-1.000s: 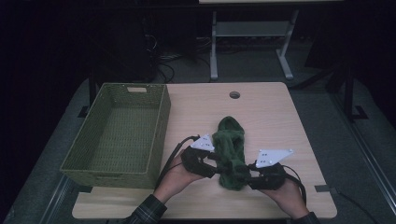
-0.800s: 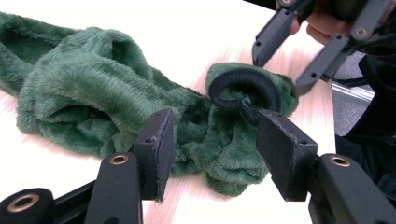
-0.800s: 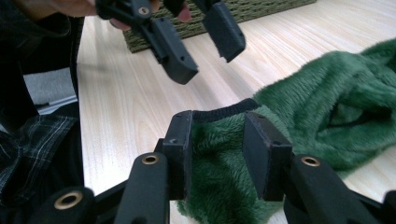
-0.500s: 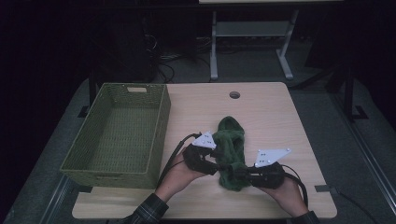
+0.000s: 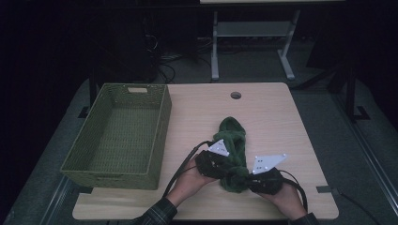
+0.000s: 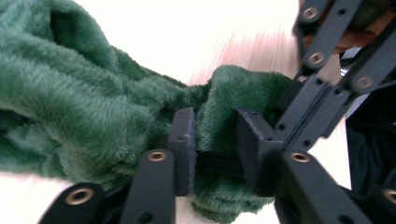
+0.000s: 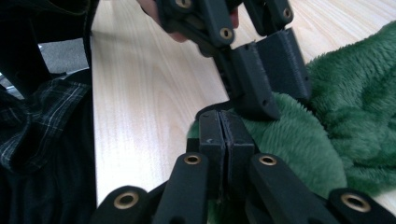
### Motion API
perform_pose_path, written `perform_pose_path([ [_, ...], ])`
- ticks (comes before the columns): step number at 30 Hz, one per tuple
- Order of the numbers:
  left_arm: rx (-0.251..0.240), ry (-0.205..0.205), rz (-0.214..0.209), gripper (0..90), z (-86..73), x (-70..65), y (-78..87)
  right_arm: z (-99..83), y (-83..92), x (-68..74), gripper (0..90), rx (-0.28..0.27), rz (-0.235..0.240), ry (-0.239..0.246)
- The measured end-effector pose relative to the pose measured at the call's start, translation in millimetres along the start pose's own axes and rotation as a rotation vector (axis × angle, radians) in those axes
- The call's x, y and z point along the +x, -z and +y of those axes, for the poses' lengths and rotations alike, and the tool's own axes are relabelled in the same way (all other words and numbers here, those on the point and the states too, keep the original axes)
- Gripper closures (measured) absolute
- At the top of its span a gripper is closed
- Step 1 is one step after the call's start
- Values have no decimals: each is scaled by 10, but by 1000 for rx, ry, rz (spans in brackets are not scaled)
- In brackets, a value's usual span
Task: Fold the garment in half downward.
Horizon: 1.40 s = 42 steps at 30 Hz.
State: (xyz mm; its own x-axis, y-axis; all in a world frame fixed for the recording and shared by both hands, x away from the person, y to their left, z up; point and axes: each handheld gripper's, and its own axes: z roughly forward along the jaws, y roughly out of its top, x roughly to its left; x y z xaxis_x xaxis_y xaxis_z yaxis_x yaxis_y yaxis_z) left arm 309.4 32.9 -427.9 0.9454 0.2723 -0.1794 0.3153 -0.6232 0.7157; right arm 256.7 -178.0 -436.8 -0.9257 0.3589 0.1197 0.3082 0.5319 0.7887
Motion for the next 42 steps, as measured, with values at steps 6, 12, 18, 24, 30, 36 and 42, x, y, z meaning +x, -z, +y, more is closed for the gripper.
perform_pose_path([
  [6,38,-23,-4,877,-14,3,10,-96,217,24,806,-31,-34,-22],
  [12,44,-19,-19,890,-12,9,130,-198,288,-58,756,-33,-79,-57],
  [18,83,-23,-12,893,-63,45,230,-179,198,-73,709,-21,-64,-55],
  [24,152,-30,4,893,-138,97,106,-150,23,-52,736,29,-40,-48],
  [30,187,-46,21,895,-173,103,10,-207,-128,-50,761,86,-43,-44],
  [36,162,-48,25,875,-166,104,38,-200,-87,-52,710,73,-40,-50],
  [42,102,-29,33,771,-112,146,210,-116,167,-137,628,-11,-59,-79],
])
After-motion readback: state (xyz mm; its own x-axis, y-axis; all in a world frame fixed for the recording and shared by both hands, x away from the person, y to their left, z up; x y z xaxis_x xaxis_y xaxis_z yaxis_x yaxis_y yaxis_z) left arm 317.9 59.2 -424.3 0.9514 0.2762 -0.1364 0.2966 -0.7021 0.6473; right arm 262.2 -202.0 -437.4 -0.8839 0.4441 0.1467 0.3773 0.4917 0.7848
